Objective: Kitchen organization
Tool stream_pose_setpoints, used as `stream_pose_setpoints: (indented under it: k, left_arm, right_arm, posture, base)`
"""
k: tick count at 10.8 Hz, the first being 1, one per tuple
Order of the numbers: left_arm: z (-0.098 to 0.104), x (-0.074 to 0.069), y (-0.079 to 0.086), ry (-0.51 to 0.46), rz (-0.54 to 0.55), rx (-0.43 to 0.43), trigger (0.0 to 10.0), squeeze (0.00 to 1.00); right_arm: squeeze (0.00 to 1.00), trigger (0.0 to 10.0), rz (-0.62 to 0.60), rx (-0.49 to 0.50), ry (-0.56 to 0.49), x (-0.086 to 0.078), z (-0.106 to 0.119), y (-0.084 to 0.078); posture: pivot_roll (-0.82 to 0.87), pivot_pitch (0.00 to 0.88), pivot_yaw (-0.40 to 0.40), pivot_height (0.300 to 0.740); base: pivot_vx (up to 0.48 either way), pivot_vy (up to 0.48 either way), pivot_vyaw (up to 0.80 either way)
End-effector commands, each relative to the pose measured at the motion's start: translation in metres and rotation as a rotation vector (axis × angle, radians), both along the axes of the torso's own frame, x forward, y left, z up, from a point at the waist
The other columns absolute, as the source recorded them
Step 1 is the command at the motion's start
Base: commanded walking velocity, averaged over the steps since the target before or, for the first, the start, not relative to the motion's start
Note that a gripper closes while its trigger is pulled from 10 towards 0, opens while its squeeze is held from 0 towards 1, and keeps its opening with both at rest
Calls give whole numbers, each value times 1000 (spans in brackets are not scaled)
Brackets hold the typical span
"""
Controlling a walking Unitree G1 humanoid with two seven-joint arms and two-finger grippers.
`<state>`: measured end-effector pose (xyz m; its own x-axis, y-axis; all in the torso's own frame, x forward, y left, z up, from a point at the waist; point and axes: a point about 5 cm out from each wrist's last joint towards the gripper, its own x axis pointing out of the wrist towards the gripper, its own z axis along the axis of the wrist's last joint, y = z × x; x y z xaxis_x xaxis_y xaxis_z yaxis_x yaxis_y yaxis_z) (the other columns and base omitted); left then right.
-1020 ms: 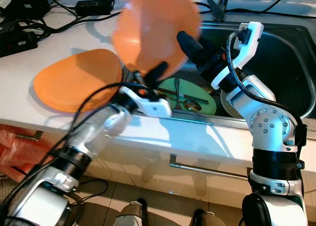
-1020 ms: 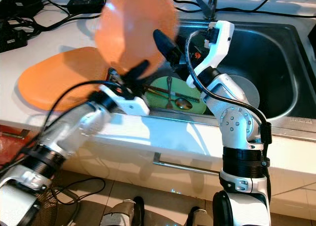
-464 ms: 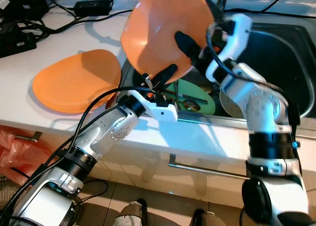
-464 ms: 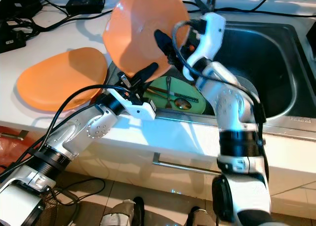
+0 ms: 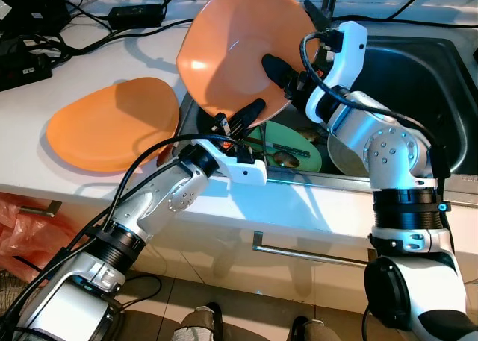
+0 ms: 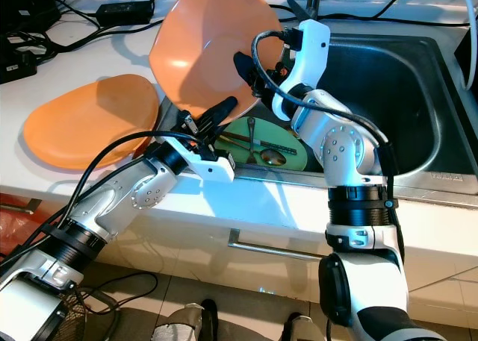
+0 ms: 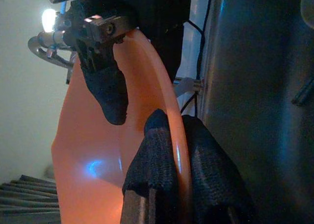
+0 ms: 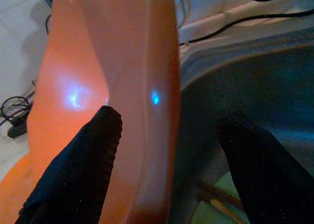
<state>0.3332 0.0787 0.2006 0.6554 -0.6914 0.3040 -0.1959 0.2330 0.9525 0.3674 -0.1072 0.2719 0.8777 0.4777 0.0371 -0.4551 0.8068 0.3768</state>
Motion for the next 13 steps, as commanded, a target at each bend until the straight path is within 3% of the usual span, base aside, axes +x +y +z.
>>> stream_pose_setpoints:
  k: [1, 10, 13]
  left_arm:
    - [-7, -5, 7, -29, 1, -28, 0, 0]
    - [-13, 3, 21, -33, 94, 11, 0, 0]
    - [-3, 4, 22, -60, 91, -56, 0, 0]
  right_arm:
    - [0, 0, -132, -10, 105, 6, -14, -26]
    - [0, 0, -354, -152, -57, 13, 36, -60]
    - [0, 0, -360, -161, -35, 14, 30, -61]
  posture:
    - [120, 183, 78, 740]
    - [112, 185, 77, 740]
    - [113, 187, 75, 740]
  base:
    - [0, 0, 0]
    - [0, 0, 0]
    - [0, 0, 0]
